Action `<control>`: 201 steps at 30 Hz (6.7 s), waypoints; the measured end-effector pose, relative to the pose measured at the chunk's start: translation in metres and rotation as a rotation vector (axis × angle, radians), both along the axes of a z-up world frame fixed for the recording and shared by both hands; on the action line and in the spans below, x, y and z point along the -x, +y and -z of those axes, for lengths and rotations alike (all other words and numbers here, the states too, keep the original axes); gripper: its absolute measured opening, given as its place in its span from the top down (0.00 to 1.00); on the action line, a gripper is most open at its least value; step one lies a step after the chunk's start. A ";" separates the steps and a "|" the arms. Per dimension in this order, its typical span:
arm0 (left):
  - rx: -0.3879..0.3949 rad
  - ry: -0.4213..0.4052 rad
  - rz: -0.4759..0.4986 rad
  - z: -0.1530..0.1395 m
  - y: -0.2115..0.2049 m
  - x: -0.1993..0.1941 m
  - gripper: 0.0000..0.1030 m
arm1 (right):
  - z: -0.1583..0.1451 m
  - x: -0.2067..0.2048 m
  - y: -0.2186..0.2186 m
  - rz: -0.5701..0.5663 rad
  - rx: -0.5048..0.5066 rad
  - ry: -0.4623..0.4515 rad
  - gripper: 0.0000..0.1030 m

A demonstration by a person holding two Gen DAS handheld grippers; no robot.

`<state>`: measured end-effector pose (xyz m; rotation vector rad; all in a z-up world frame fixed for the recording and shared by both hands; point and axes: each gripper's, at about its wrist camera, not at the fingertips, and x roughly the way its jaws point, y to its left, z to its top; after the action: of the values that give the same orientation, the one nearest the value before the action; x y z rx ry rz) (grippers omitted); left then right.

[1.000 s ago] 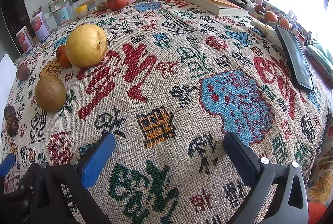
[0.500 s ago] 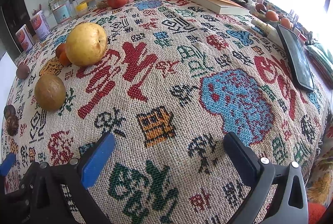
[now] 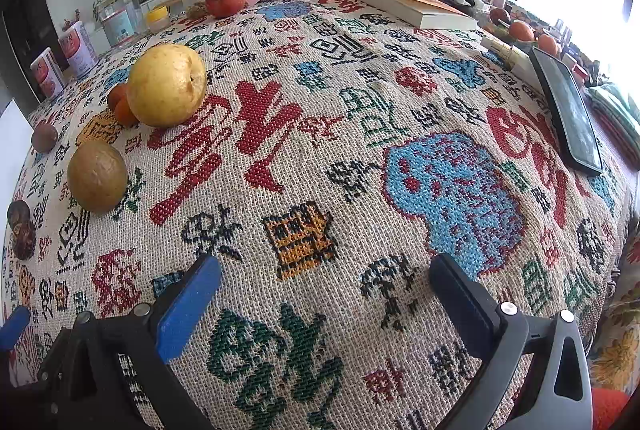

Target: Organize fruits

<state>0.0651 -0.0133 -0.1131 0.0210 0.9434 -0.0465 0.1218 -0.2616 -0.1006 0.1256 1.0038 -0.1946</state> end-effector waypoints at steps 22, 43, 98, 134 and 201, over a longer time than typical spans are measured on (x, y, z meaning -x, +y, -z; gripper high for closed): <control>0.143 0.039 -0.124 -0.025 0.081 -0.034 0.03 | -0.001 0.001 0.001 0.007 0.003 -0.003 0.00; 0.130 -0.006 0.027 -0.021 0.054 -0.035 0.55 | -0.007 0.006 -0.018 0.030 -0.150 -0.082 0.00; 0.174 -0.080 0.089 -0.050 0.049 0.024 0.56 | -0.033 0.021 0.070 -0.445 -0.343 -0.102 0.53; 0.564 -0.168 -0.076 -0.193 0.167 0.117 0.56 | -0.168 0.058 0.183 -0.748 -0.536 -0.199 0.52; 0.012 -0.002 0.116 -0.006 -0.034 -0.025 0.00 | -0.001 -0.010 0.008 -0.122 -0.009 0.008 0.00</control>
<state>0.0906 -0.0469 -0.1075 0.0650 0.9393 -0.1592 0.1318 -0.2538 -0.0995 0.0710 1.0172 -0.0792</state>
